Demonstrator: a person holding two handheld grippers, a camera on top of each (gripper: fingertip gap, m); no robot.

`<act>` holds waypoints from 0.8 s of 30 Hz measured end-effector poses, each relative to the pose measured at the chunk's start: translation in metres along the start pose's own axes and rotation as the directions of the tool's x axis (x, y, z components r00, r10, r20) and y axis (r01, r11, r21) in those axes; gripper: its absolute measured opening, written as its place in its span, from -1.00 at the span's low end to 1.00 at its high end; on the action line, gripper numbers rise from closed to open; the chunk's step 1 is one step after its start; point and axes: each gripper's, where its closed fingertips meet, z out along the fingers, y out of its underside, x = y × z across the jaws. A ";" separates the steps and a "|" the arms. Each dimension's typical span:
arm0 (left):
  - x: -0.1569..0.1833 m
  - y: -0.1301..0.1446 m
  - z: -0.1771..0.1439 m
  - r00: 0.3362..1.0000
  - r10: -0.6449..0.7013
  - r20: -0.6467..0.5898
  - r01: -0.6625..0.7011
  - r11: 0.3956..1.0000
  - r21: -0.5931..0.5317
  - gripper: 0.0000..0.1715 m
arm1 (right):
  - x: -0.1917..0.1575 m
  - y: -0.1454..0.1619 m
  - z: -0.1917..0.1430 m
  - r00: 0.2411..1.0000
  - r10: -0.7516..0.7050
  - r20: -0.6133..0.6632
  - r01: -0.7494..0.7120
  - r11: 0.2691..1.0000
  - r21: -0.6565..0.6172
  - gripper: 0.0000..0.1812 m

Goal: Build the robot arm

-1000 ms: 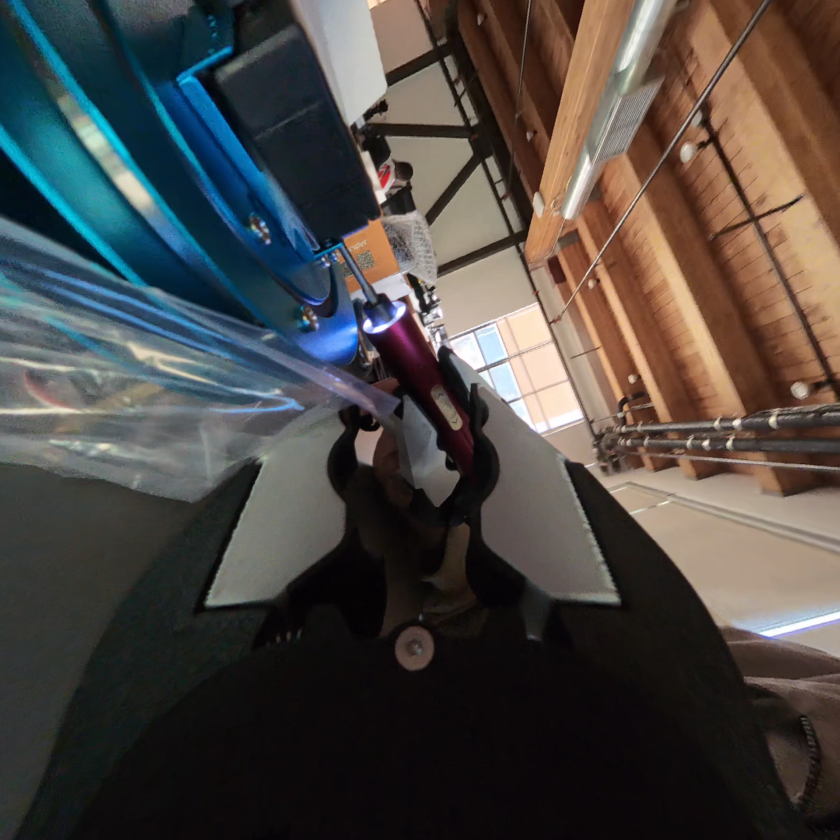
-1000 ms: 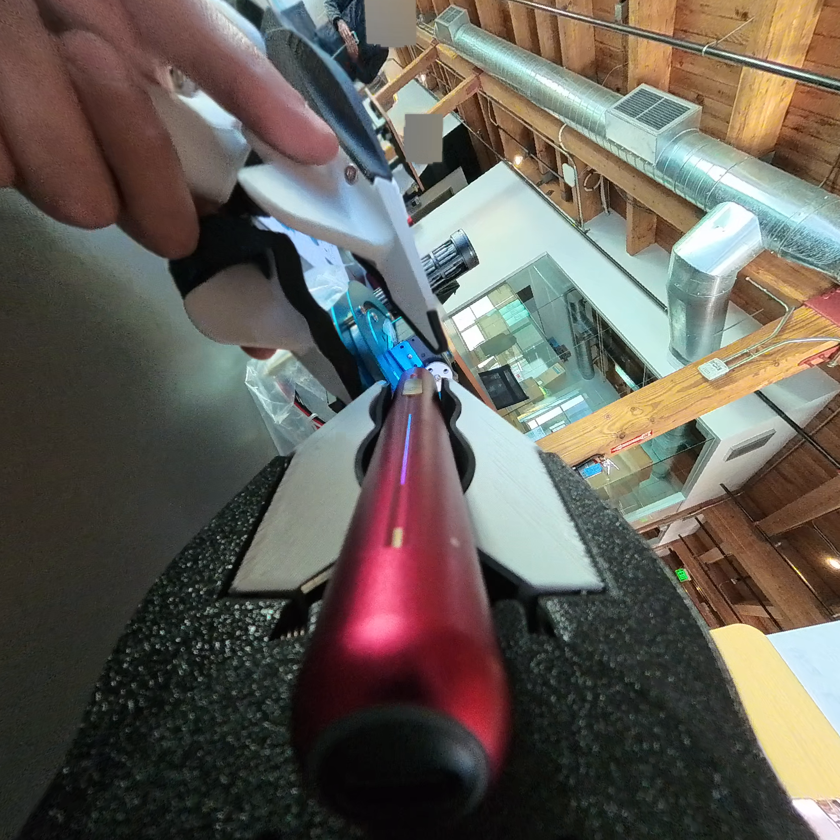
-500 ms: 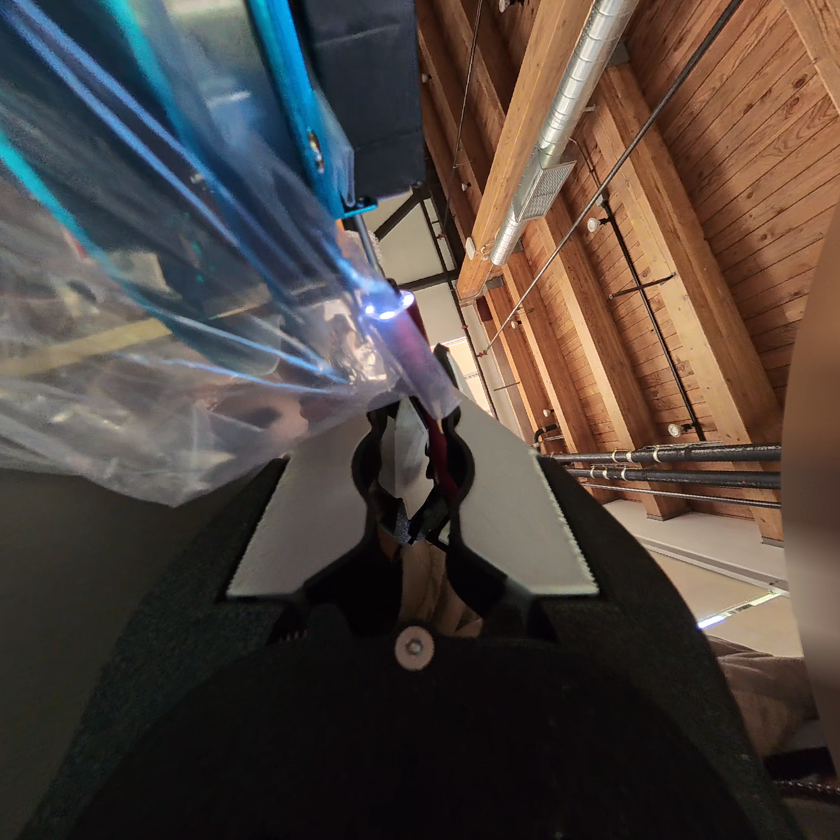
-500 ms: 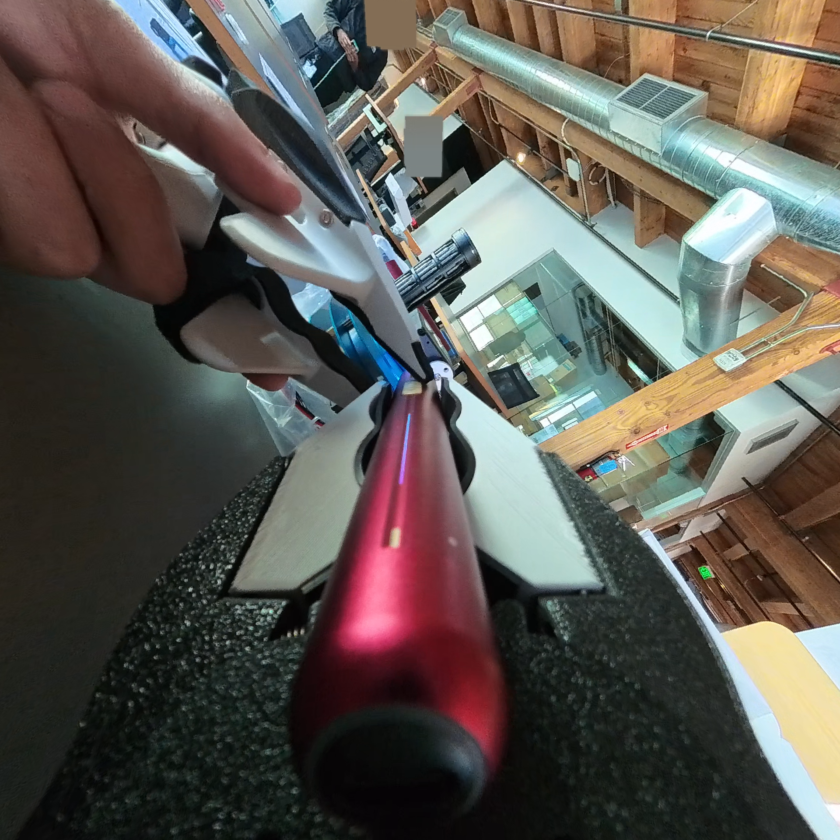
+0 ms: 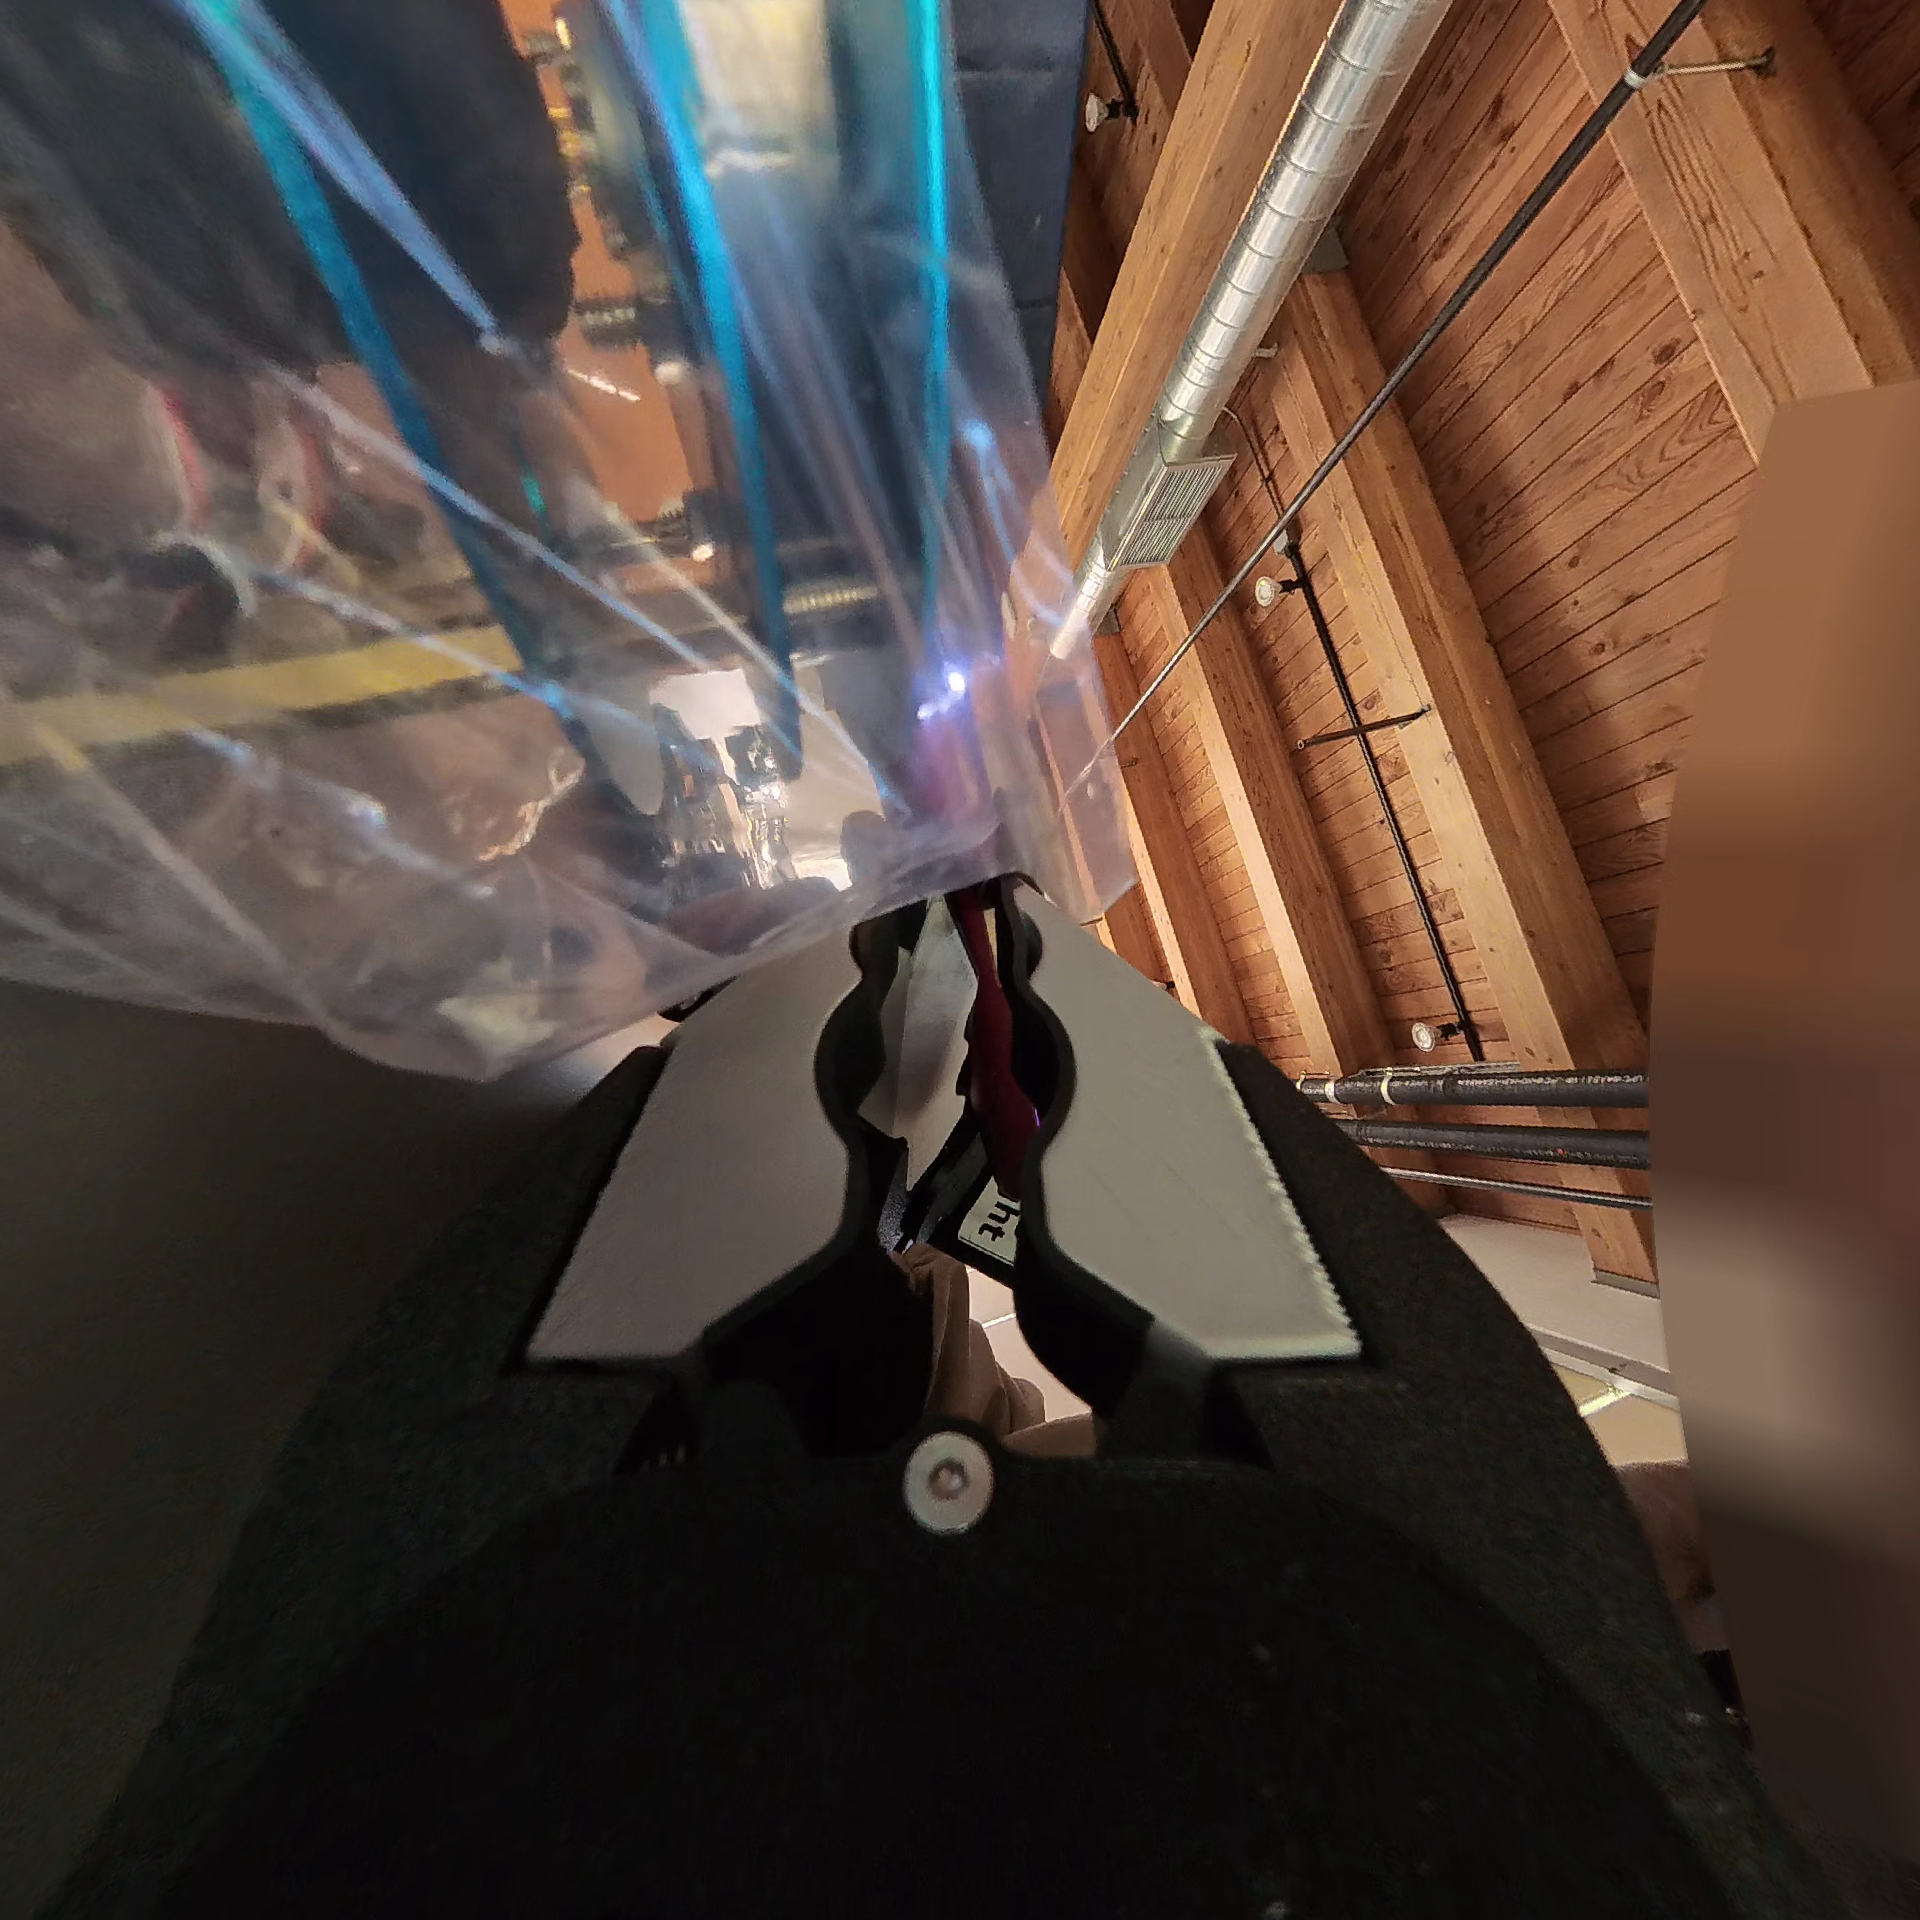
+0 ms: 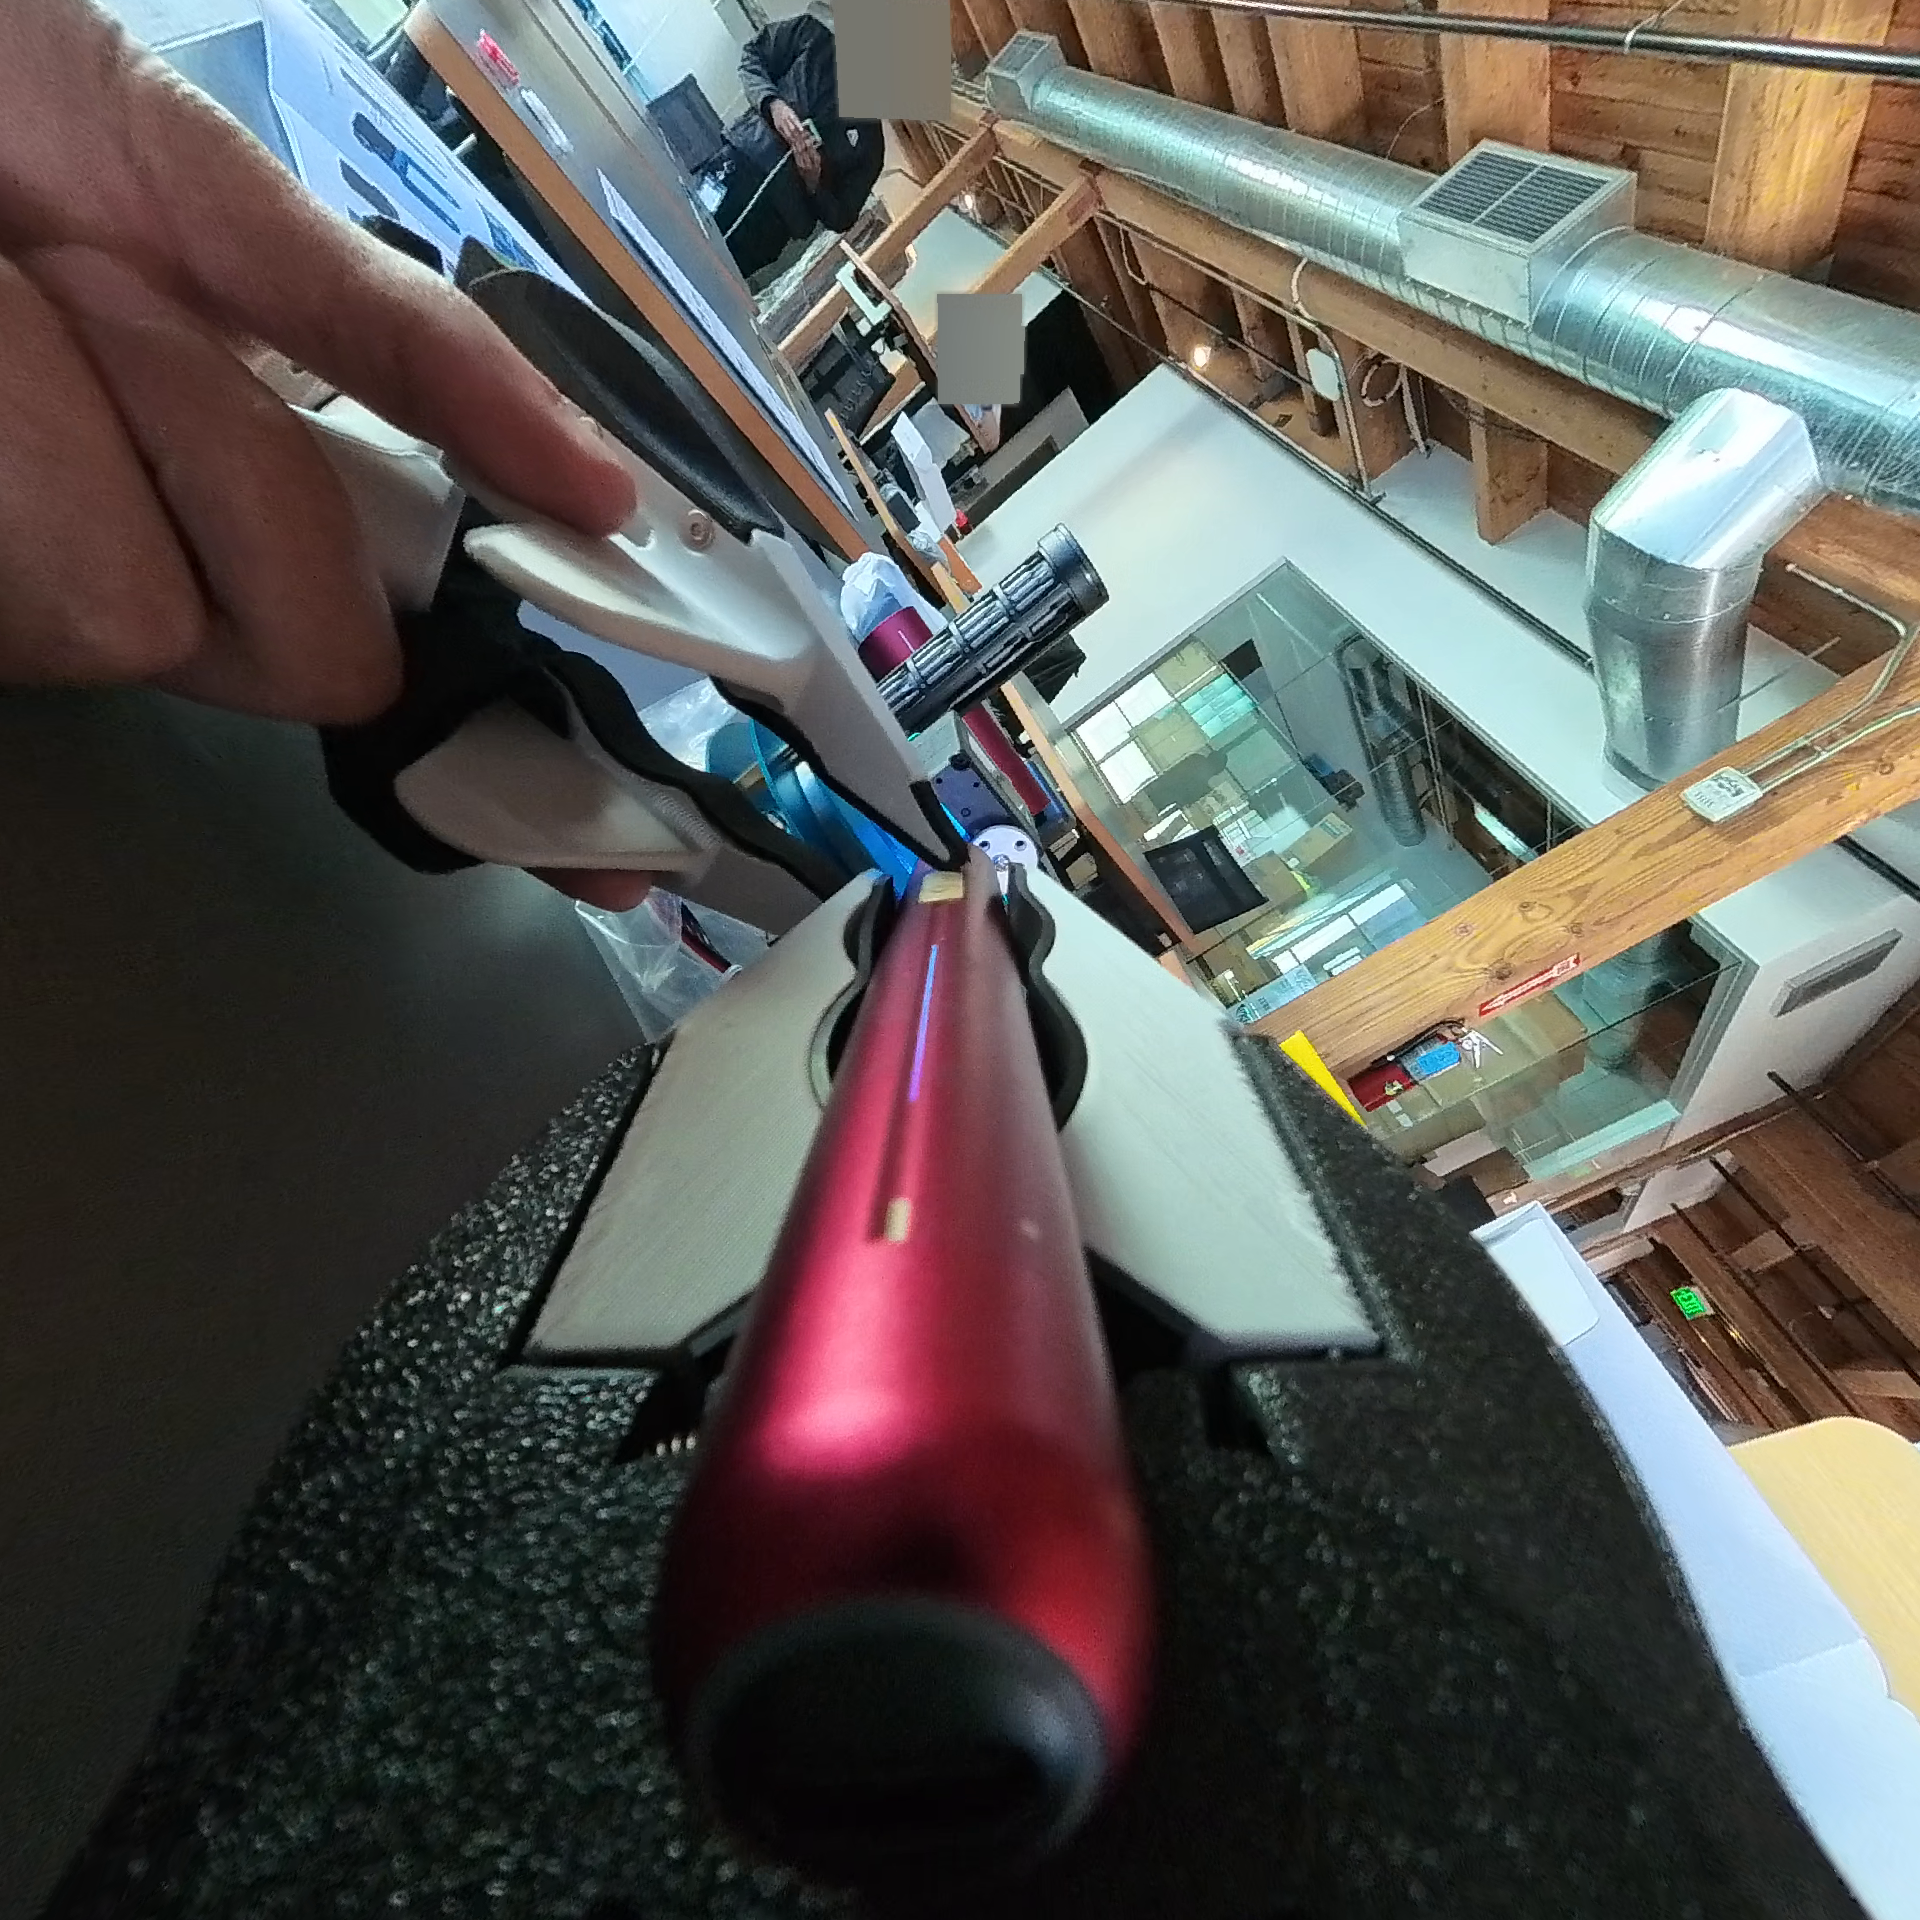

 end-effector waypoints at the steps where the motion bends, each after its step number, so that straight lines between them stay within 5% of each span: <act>1: 0.000 0.000 0.000 1.000 -0.001 0.000 0.001 1.000 0.000 -0.82 | 0.000 0.000 0.000 1.000 0.000 -0.001 0.000 1.000 0.001 -0.79; 24: 0.002 -0.005 -0.001 0.997 -0.058 -0.049 0.060 0.997 0.049 -0.84 | 0.001 -0.001 0.007 1.000 0.003 -0.031 -0.004 0.999 -0.032 -0.79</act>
